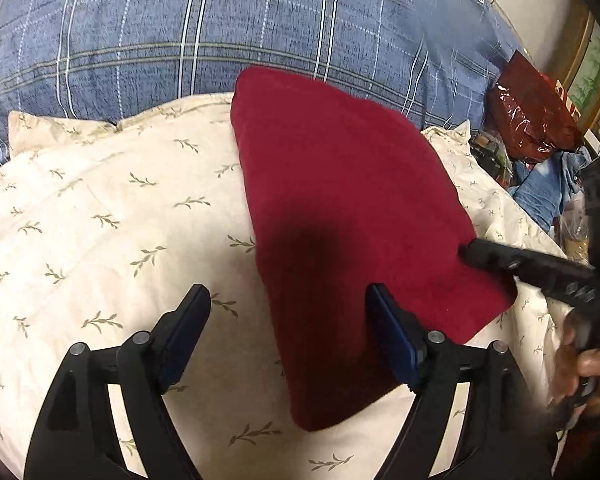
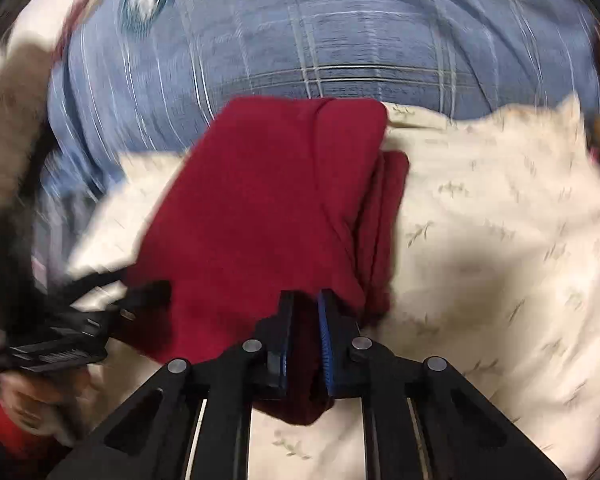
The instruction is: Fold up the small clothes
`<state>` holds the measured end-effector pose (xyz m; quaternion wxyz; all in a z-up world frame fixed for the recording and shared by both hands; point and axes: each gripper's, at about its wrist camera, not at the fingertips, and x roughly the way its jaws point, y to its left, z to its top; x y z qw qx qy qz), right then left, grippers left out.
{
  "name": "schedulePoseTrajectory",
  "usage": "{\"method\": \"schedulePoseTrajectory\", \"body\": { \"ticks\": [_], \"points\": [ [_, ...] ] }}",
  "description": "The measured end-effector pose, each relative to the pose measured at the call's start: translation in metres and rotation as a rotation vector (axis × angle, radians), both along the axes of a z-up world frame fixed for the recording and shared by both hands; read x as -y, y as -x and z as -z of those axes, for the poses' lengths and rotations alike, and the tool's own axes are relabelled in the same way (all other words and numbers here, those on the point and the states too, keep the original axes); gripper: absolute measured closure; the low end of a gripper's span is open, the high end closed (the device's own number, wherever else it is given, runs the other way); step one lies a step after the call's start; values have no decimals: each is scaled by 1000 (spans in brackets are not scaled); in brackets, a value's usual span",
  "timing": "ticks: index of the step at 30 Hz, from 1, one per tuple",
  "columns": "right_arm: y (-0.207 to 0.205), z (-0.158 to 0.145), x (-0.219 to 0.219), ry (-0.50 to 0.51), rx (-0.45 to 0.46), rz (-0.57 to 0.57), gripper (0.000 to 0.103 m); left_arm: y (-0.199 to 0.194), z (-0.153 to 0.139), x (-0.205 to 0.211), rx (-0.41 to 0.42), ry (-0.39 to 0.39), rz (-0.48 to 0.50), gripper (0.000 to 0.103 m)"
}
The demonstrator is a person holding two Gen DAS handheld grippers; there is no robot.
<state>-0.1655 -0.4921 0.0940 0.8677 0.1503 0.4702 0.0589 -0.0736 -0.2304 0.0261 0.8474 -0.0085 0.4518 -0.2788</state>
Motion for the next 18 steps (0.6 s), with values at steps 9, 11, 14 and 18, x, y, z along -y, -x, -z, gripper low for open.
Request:
{"method": "schedulePoseTrajectory", "body": {
  "ticks": [9, 11, 14, 18],
  "points": [
    [-23, -19, -6, -10, 114, 53, 61, -10, -6, 1, 8, 2, -38, 22],
    [-37, 7, -10, 75, 14, 78, 62, -11, -5, 2, 3, -1, -34, 22],
    [-37, 14, -5, 22, 21, 92, 62, -11, -6, 4, 11, -6, -23, 21],
    [-34, 3, 8, -55, 74, 139, 37, -18, -8, 4, 7, 4, -17, 20]
  ]
}}
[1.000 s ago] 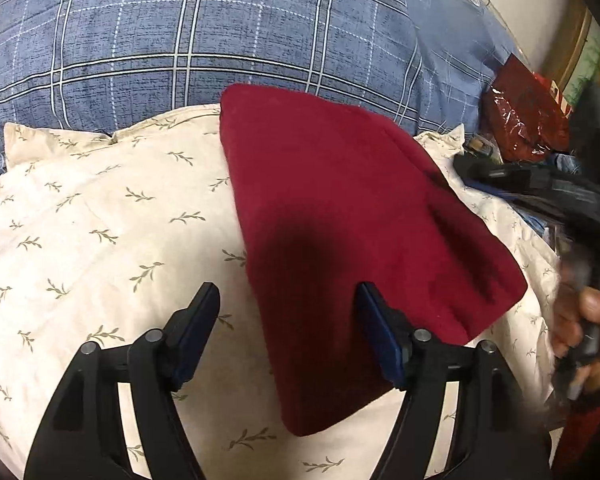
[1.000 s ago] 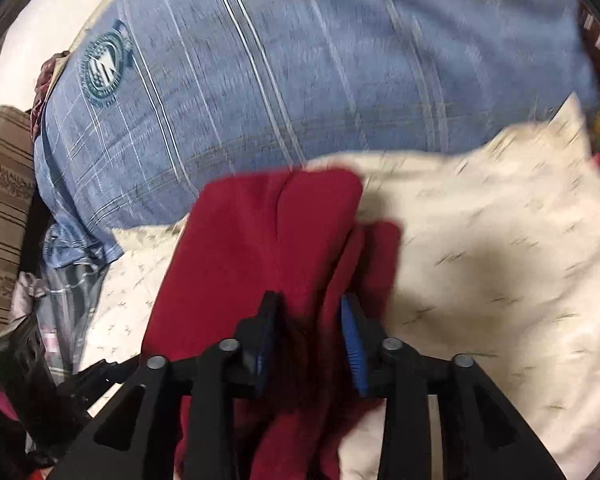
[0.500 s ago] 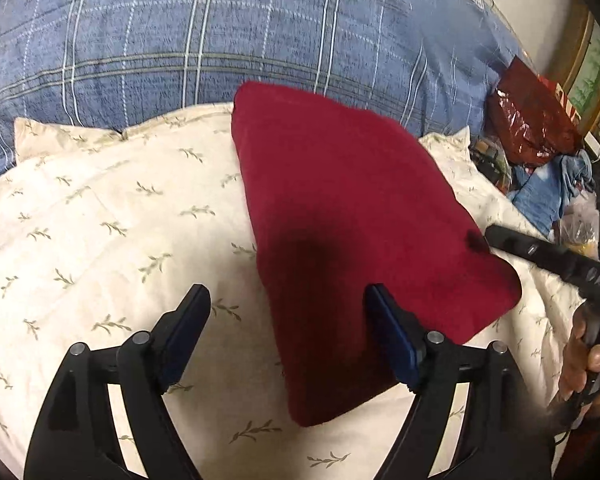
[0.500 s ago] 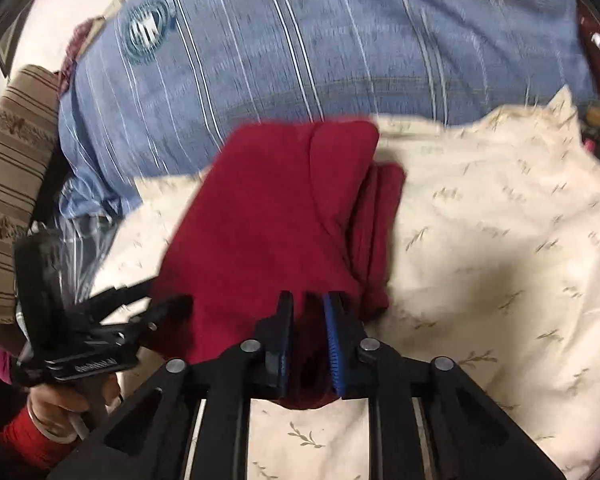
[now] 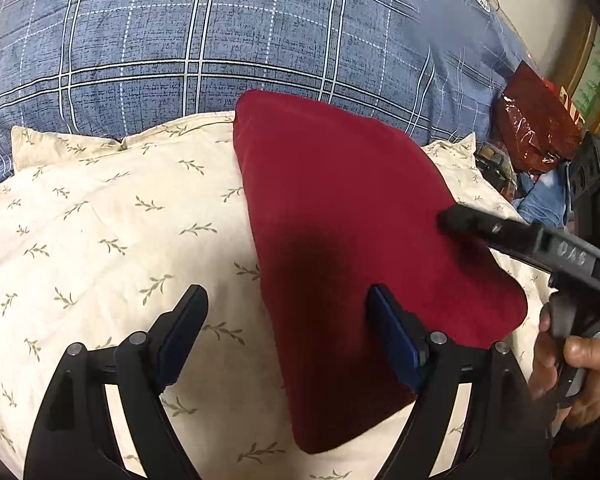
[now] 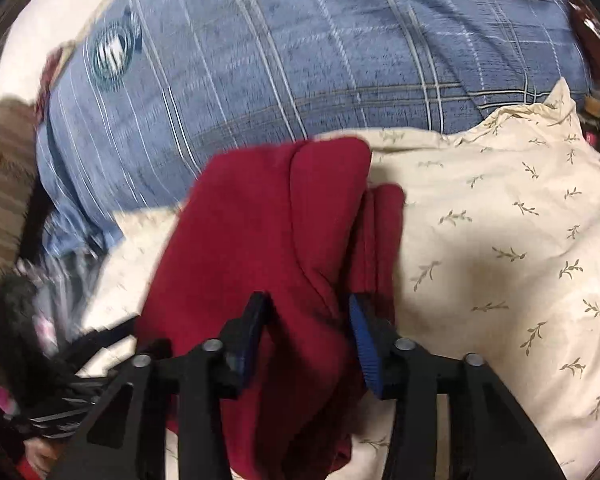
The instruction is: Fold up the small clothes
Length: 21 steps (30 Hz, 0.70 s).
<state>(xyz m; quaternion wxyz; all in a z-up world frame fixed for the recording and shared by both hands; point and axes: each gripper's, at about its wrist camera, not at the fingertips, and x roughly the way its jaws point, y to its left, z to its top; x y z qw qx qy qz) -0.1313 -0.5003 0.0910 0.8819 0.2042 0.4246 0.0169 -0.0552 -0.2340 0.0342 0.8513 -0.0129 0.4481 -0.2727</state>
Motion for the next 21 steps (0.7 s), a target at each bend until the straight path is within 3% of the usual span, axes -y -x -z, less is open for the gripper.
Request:
{"method": "schedulePoseTrajectory", "body": {
  "ticks": [1, 2, 8, 17, 19, 20, 21],
  "points": [
    [-1, -1, 5, -10, 16, 23, 28, -2, 0, 0, -2, 5, 1, 19],
    [-3, 0, 8, -22, 23, 32, 26, -4, -1, 0, -3, 14, 3, 19],
    [-27, 25, 24, -119, -33, 6, 25, -26, 5, -1, -60, 117, 32, 14],
    [-49, 48, 29, -195, -10, -61, 19, -63, 31, 10, -194, 229, 64, 7],
    [-51, 48, 25, -178, -3, -69, 26, -63, 31, 13, -184, 243, 82, 12],
    [-50, 46, 23, -183, 0, -78, 33, -62, 30, 14, -199, 268, 106, 28],
    [-49, 44, 22, -190, 7, -80, 42, -60, 27, 13, -201, 270, 99, 31]
  ]
}}
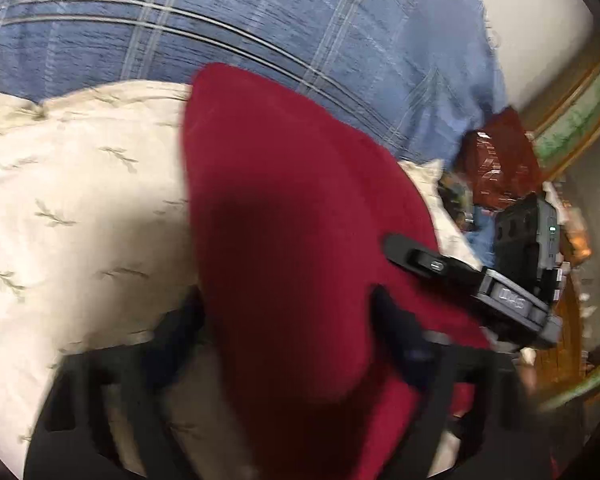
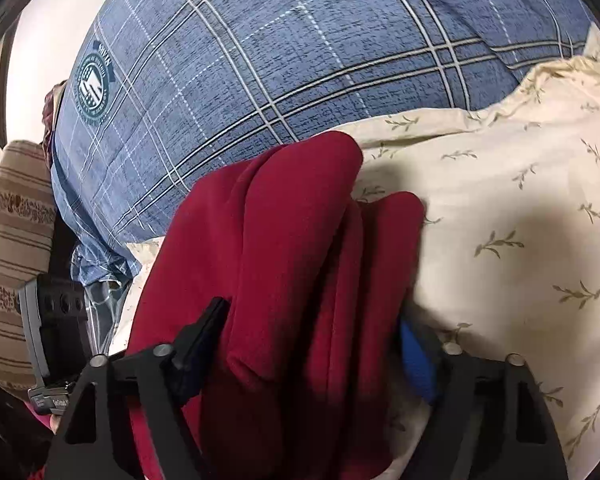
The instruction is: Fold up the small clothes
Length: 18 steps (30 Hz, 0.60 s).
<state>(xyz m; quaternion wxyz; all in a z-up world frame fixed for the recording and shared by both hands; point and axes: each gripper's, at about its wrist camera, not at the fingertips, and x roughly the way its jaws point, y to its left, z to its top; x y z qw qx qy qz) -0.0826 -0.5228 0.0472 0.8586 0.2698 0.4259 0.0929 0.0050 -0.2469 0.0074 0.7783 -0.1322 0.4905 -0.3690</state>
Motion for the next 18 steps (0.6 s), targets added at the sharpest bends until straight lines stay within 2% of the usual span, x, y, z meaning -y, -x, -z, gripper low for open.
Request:
{"method": "schedulePoseTrajectory", "body": {
  "ticks": [1, 3, 6, 10, 14, 16, 18],
  "points": [
    [3, -6, -3, 15, 9, 3, 48, 2, -4, -1, 2, -6, -4, 34],
    [8, -17, -10, 24, 28, -8, 52, 9, -16, -7, 12, -12, 5, 39],
    [18, -38, -25, -18, 65, -56, 54, 23, -37, -25, 26, -14, 10, 40],
    [32, -59, -63, -52, 79, -142, 54, 51, -61, -73, 61, -56, -40, 40],
    [33, -46, -104, -128, 10, -214, 53, 67, -53, -112, 21, -140, -115, 40],
    [28, -34, -127, -49, -28, -225, 48, 67, -41, -123, 26, -185, -145, 40],
    [26, -27, -146, 102, -69, -206, 46, 68, -30, -134, 28, -228, -199, 39]
  ]
}}
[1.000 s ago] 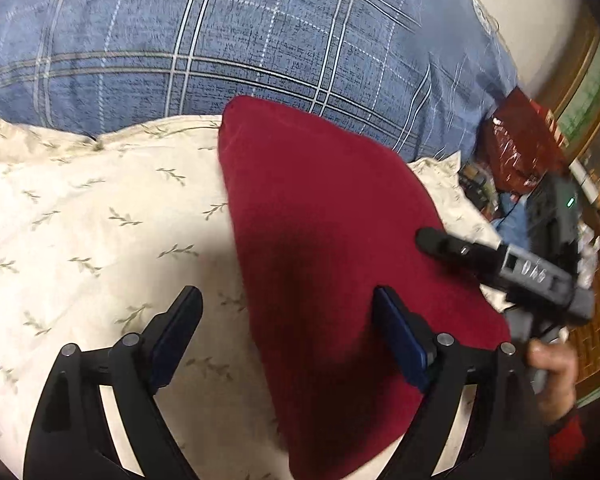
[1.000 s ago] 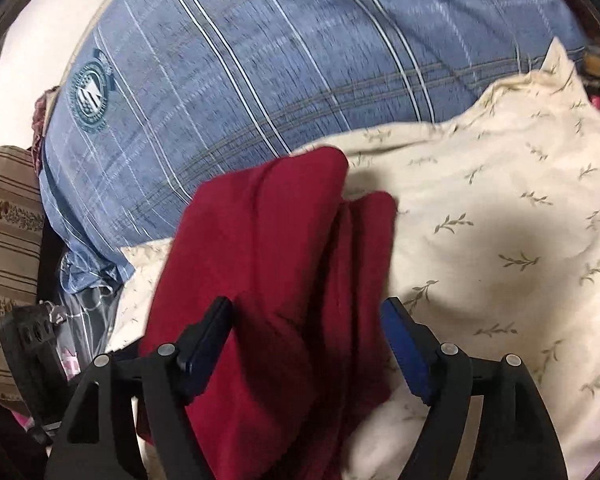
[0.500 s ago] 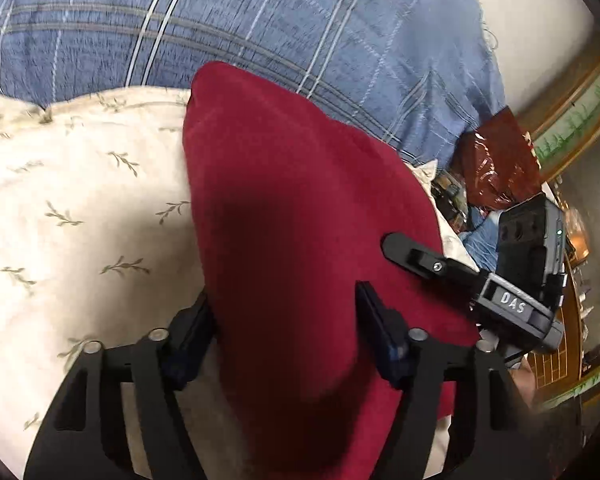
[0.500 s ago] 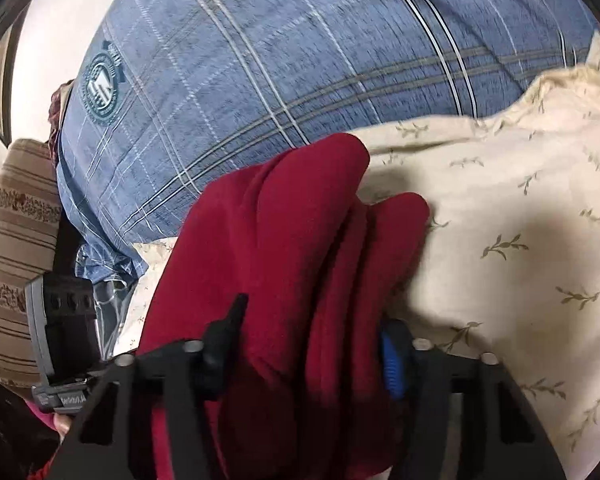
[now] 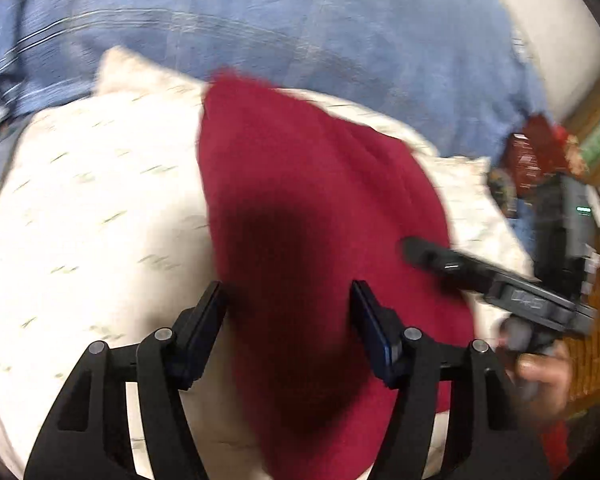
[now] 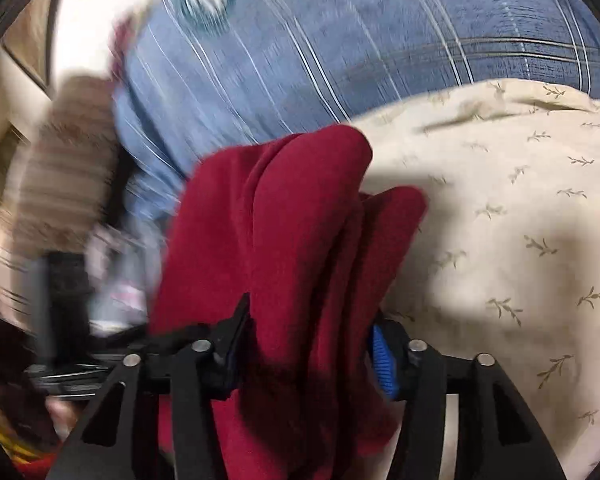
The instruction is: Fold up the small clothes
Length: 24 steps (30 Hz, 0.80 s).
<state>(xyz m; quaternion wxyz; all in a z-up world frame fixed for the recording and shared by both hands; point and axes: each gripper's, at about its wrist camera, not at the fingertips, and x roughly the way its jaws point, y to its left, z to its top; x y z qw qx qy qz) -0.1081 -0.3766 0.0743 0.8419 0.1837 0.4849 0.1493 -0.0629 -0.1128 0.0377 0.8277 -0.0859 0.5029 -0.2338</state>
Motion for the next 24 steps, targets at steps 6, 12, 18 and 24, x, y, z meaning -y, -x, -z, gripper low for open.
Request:
{"method": "schedulePoseTrajectory", "body": {
  "ticks": [6, 12, 18, 24],
  "points": [
    [35, -43, -19, 120, 154, -10, 45, 13, -8, -15, 101, -1, -75, 27],
    [58, -63, -41, 186, 248, -115, 50, 4, 5, -9, 123, -13, -87, 21],
    [47, 0, -48, 344, 119, -138, 59, 0, 9, 6, 146, -37, -73, 20],
    [51, -32, -48, 306, 167, -122, 54, 6, 4, 7, 195, -76, -73, 20]
  ]
}}
